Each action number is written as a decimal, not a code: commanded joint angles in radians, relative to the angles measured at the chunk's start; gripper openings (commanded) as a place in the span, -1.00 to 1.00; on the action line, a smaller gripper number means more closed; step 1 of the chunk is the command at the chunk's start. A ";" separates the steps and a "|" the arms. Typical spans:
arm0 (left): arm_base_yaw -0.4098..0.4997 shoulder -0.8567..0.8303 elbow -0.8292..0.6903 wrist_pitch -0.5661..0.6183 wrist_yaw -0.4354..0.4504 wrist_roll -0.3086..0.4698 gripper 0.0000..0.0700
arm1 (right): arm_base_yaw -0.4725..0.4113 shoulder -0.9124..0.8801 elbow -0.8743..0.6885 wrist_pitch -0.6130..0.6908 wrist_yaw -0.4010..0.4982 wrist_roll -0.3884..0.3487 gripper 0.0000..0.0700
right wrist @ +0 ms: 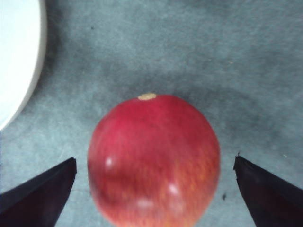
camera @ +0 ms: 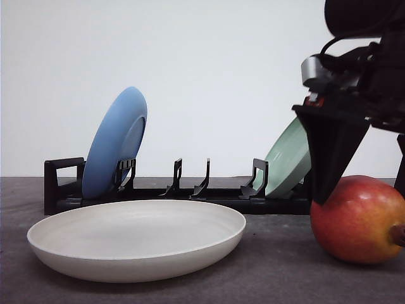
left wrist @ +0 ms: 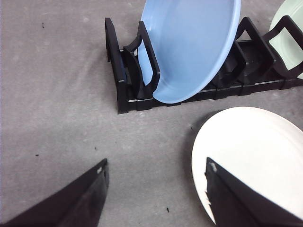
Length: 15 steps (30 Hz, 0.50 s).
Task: Place pomegranate in white plate
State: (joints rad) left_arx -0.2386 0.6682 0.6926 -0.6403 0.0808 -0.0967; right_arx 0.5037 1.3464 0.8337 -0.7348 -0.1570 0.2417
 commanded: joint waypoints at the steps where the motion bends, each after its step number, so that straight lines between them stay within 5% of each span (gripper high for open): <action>1: -0.001 0.005 0.008 0.012 -0.005 0.011 0.11 | 0.011 0.025 0.016 0.008 0.005 0.016 0.99; 3: -0.001 0.005 0.008 0.012 -0.006 0.011 0.11 | 0.013 0.039 0.016 0.009 0.005 0.020 0.96; 11: -0.001 0.005 0.008 0.012 -0.006 0.012 0.11 | 0.018 0.066 0.016 0.008 0.000 0.021 0.35; 15: -0.001 0.005 0.008 0.013 -0.006 0.014 0.11 | 0.018 0.065 0.020 -0.005 -0.003 0.020 0.30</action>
State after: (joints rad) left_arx -0.2386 0.6682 0.6926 -0.6399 0.0776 -0.0944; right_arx 0.5152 1.3975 0.8371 -0.7347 -0.1581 0.2521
